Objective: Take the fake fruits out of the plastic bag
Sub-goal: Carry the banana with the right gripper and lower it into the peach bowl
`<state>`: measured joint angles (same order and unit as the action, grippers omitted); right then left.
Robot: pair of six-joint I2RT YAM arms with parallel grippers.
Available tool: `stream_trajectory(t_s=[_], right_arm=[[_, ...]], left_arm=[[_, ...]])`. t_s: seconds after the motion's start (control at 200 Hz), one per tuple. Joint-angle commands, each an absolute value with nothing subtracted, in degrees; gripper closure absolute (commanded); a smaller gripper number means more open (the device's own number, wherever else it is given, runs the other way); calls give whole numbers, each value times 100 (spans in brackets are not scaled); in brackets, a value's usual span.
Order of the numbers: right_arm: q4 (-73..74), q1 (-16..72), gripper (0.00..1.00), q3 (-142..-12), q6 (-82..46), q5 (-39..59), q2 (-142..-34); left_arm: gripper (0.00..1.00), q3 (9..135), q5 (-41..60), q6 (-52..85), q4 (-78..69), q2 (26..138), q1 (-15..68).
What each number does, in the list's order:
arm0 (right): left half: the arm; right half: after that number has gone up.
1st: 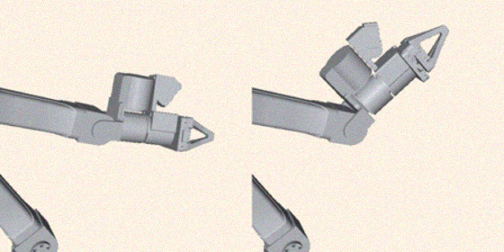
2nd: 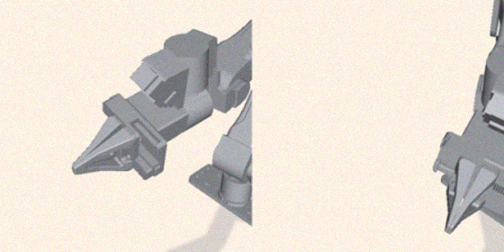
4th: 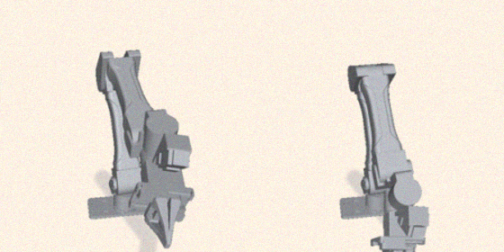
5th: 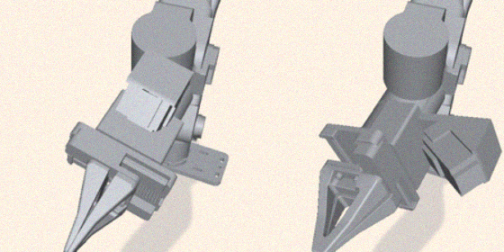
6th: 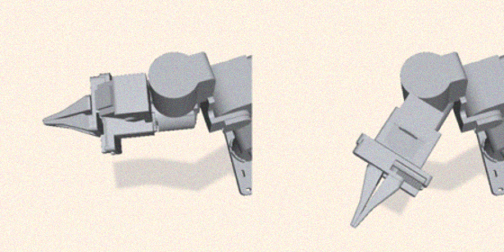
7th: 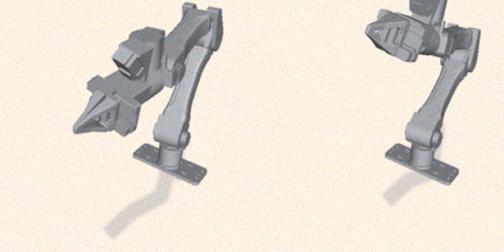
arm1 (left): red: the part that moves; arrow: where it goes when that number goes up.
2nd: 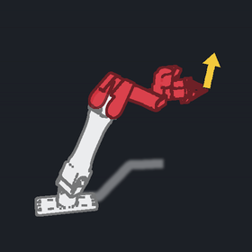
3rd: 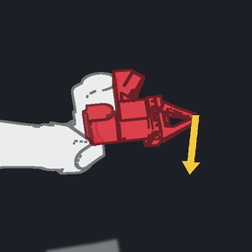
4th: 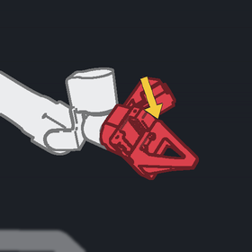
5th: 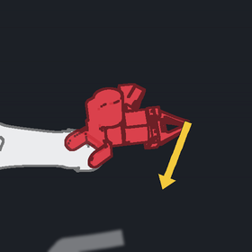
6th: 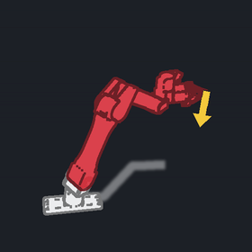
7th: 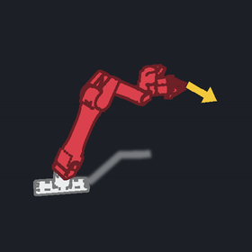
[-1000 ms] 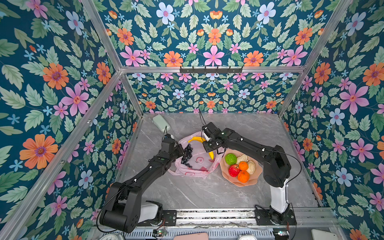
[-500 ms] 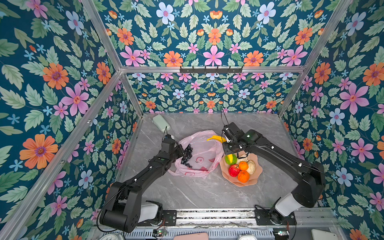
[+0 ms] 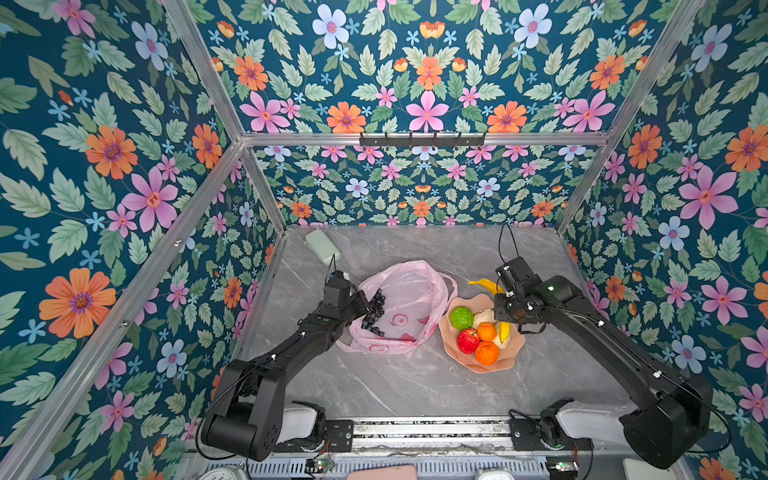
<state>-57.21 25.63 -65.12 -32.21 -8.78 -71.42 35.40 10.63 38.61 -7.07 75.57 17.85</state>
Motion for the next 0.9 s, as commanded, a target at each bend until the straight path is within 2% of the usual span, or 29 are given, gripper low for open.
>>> stream_trajectory(t_s=[0.0,0.35,0.895], right_arm=[[-5820,2433,82,-6214,-3764,-826,-6951],[-5502,2107,83,-5178,-4691,-629,-6397],[-5029,2100,85,-4501,-5414,-521,-6446]], left_arm=[[100,3538,1111,3851,-843,7614,1775],[100,3514,1134,3850,-879,7672,1779],[100,3489,1141,3849,-905,7686,1777]])
